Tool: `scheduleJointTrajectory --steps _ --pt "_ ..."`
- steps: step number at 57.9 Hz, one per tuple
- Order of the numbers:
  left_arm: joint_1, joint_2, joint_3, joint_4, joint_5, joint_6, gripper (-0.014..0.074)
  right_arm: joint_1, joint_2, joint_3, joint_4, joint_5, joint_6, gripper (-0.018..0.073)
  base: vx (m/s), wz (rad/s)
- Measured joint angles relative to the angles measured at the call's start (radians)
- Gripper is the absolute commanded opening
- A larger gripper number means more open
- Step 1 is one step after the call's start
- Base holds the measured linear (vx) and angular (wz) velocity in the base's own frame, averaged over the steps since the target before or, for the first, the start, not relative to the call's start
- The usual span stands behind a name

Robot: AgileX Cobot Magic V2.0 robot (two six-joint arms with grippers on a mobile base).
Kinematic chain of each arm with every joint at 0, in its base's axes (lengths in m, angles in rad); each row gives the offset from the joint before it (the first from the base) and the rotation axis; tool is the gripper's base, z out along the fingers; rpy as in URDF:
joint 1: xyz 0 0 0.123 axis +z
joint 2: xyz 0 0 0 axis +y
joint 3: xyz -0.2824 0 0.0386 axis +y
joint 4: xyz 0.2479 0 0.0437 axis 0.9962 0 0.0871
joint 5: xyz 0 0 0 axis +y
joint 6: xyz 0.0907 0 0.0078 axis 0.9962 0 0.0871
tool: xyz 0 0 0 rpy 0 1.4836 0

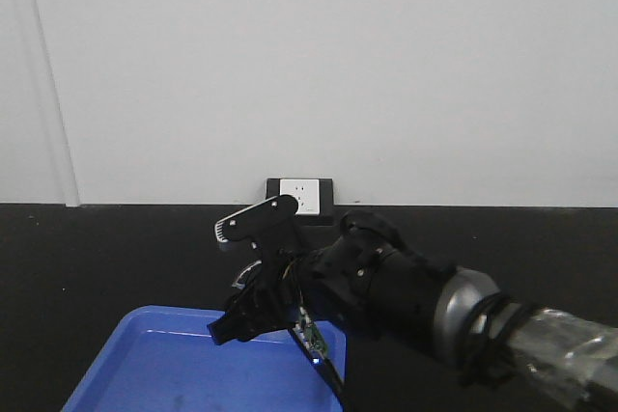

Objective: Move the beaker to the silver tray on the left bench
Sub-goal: 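Lift the beaker out of the blue tray with the right gripper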

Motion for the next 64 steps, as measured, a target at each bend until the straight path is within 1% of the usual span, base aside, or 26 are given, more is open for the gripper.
scheduleJointTrajectory --steps 9,16,20,30,36,44,50,56,64 --pt "0.000 0.000 0.000 0.000 0.000 0.000 0.0001 0.000 -0.101 0.000 0.040 0.099 -0.067 -0.0004 0.00 0.00" --pt "0.000 0.000 0.000 0.000 0.000 0.000 0.0001 0.000 -0.172 0.028 0.058 0.099 -0.079 -0.0004 0.00 0.00" --pt "0.000 0.000 0.000 0.000 0.000 0.000 0.0001 0.000 -0.223 0.080 0.062 0.085 -0.079 -0.0004 0.00 0.00" --pt "0.000 0.000 0.000 0.000 0.000 0.000 0.0001 0.000 -0.377 0.305 0.066 -0.002 -0.079 -0.0004 0.00 0.00" --pt "0.000 0.000 0.000 0.000 0.000 0.000 0.0001 0.000 -0.499 0.456 0.066 -0.098 -0.079 -0.0004 0.00 0.00" --pt "0.000 0.000 0.000 0.000 0.000 0.000 0.0001 0.000 -0.686 0.685 0.063 -0.259 -0.079 -0.0004 0.00 0.00" --pt "0.000 0.000 0.000 0.000 0.000 0.000 0.0001 0.000 -0.810 0.834 0.060 -0.342 -0.079 -0.0004 0.00 0.00" --pt "0.000 0.000 0.000 0.000 0.000 0.000 0.0001 0.000 -0.933 0.971 0.063 -0.381 -0.069 -0.0004 0.00 0.00" --pt "0.000 0.000 0.000 0.000 0.000 0.000 0.0001 0.000 -1.095 1.129 0.080 -0.388 -0.036 -0.0004 0.00 0.00"
